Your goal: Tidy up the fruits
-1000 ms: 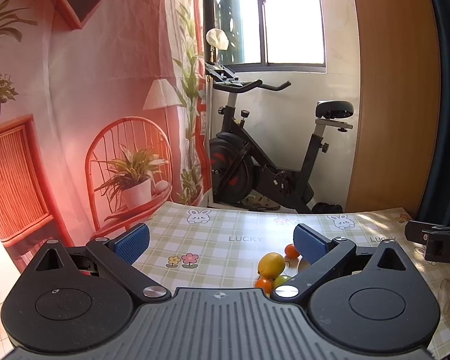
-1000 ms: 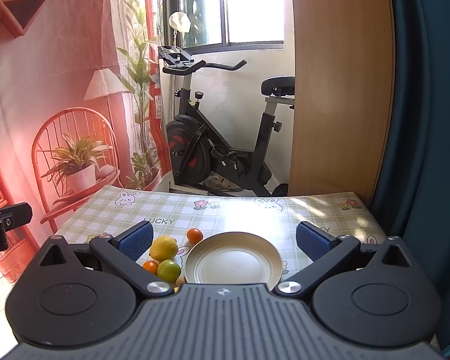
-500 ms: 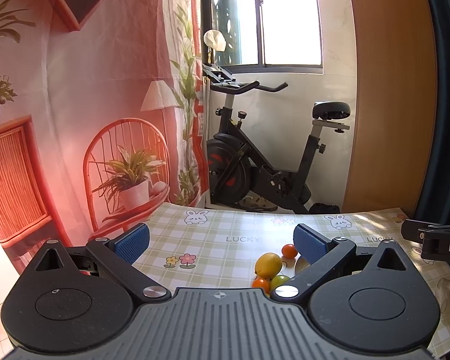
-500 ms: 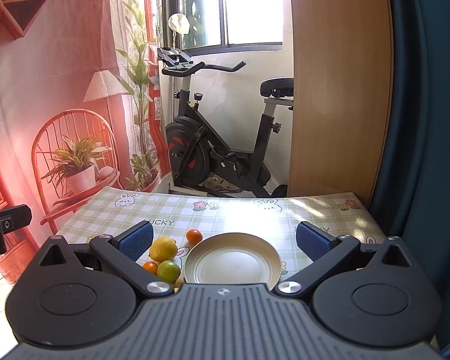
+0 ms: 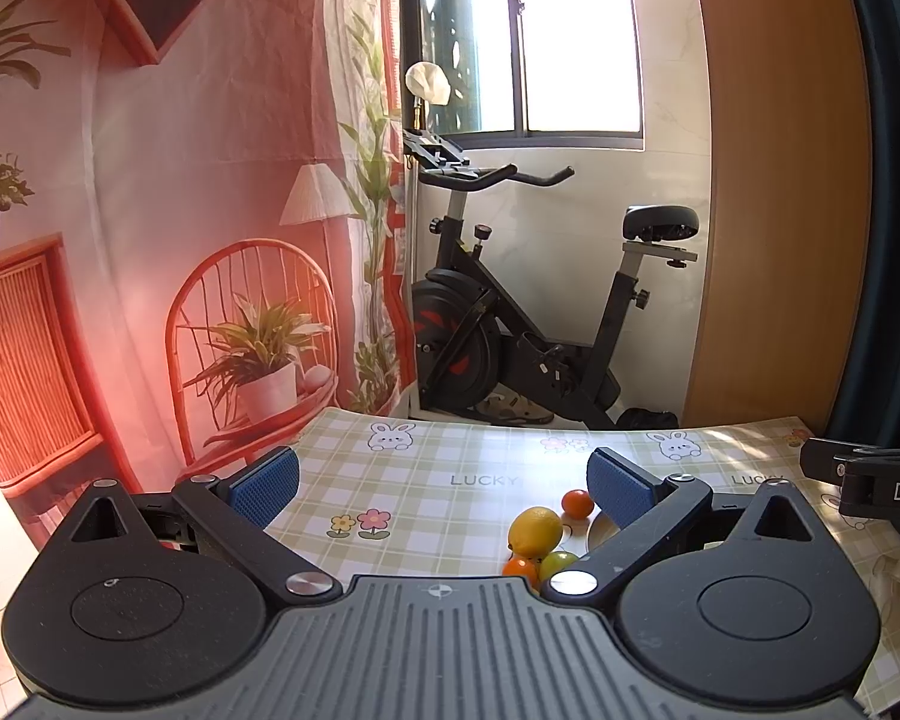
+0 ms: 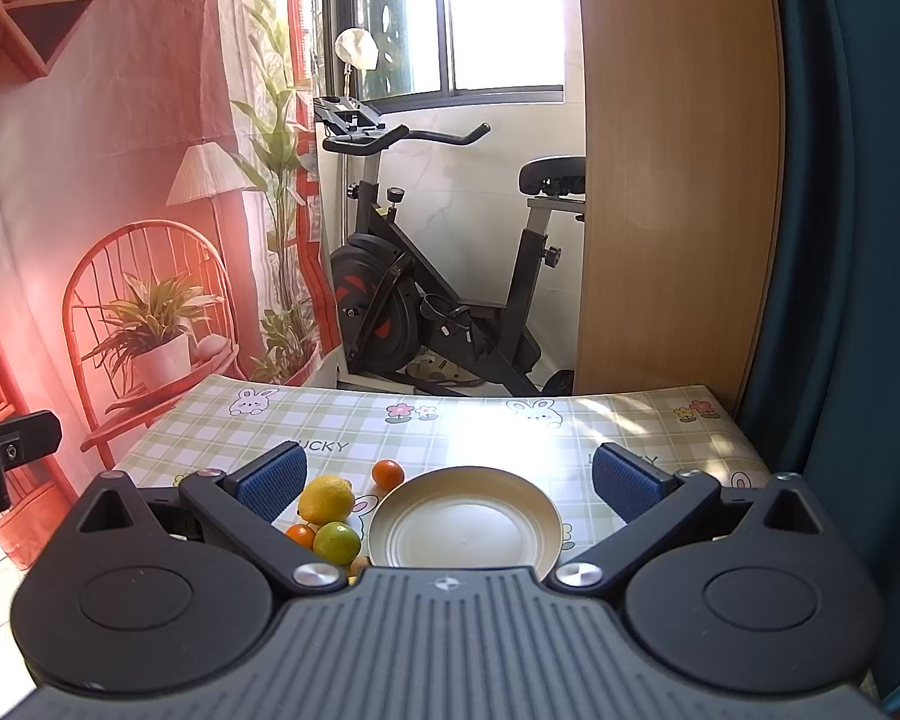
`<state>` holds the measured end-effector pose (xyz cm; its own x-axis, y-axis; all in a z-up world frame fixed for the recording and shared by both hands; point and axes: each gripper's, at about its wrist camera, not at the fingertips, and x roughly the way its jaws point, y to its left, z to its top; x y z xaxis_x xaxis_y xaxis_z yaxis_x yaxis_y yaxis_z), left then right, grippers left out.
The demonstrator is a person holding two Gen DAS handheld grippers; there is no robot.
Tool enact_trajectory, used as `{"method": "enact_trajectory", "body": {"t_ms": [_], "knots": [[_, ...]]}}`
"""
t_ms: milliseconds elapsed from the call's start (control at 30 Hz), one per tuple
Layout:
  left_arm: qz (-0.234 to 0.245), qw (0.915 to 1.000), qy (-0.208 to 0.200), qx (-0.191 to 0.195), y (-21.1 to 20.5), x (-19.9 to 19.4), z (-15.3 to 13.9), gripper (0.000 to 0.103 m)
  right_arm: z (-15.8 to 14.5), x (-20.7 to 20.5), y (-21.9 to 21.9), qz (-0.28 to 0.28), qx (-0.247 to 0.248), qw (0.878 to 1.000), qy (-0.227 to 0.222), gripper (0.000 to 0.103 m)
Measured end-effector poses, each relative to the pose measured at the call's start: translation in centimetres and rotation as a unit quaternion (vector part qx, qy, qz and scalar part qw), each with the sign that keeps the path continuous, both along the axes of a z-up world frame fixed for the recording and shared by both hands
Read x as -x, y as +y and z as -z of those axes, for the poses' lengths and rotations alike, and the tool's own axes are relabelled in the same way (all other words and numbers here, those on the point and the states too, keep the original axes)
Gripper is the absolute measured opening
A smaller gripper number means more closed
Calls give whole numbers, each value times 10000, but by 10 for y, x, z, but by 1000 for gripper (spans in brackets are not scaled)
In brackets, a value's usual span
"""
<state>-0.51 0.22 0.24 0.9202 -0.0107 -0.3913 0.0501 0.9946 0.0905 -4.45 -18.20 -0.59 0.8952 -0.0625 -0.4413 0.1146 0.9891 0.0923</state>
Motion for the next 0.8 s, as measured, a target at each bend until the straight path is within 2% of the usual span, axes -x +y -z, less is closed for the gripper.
{"method": "enact_trajectory", "body": {"t_ms": [800], "knots": [[8, 10000, -6, 80, 2, 0, -2, 103, 1, 1, 1, 4, 8, 10000, -17, 103]]}}
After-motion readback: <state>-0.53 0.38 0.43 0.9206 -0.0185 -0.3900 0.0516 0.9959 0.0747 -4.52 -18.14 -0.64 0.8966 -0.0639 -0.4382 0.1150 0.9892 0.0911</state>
